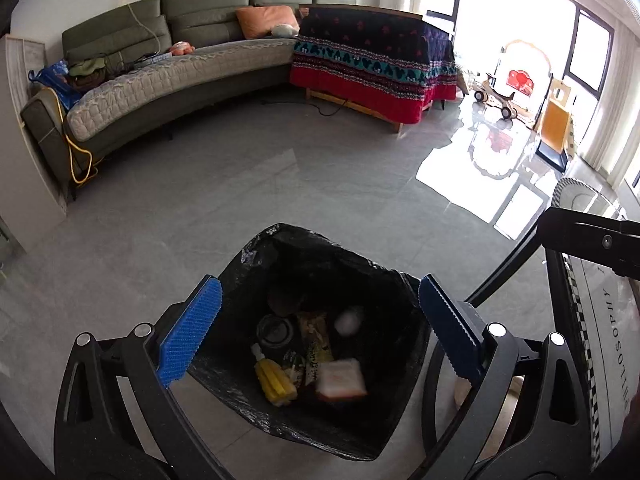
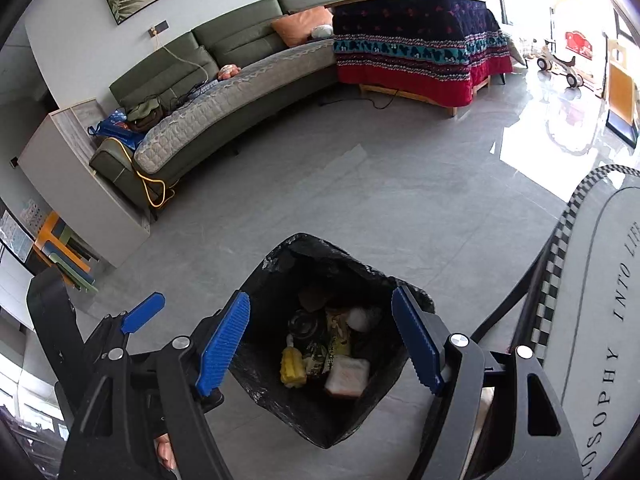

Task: Collect trash
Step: 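Carry medicine box and plastic bag to the black trash bag and release both, then move both open tools back over the table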

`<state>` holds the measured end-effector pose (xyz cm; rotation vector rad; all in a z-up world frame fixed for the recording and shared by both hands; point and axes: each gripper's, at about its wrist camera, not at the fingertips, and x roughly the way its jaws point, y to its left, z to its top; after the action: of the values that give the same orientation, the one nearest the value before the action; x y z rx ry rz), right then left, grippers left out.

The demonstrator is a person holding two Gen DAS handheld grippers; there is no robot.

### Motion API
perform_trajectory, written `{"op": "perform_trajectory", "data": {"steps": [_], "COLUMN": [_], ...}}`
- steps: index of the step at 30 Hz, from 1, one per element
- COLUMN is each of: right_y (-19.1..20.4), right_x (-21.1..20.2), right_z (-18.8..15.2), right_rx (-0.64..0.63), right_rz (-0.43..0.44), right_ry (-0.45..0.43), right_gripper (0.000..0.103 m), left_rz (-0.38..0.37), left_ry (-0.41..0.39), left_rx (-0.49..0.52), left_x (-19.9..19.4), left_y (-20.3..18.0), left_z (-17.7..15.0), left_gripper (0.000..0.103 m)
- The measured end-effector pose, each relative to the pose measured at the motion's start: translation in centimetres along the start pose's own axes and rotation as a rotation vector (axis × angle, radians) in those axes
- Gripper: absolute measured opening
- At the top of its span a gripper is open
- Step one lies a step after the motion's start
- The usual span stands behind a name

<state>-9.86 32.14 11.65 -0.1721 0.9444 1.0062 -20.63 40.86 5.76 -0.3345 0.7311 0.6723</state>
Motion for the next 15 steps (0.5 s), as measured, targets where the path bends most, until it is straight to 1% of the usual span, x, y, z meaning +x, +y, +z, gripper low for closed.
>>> {"op": "perform_trajectory", "data": {"steps": [8, 15], "right_y": [-3.0, -6.1], "right_x": [-3.6, -7.3], "right_z": [-1.0, -1.9], "right_rx": [0.043, 0.095], "right_rz": [-0.001, -0.008], "right_ry": [-0.045, -0.099], "right_gripper": [0.074, 0.074], "left_rz": [-0.044, -0.100], "left_ry": [-0.030, -0.054], "left_rx": [0.056, 0.118], "left_x": [-1.8, -3.6], "left_y": [-2.6, -6.9], "left_z": [0.0, 0.4], "left_gripper": [0.097, 0.097]}}
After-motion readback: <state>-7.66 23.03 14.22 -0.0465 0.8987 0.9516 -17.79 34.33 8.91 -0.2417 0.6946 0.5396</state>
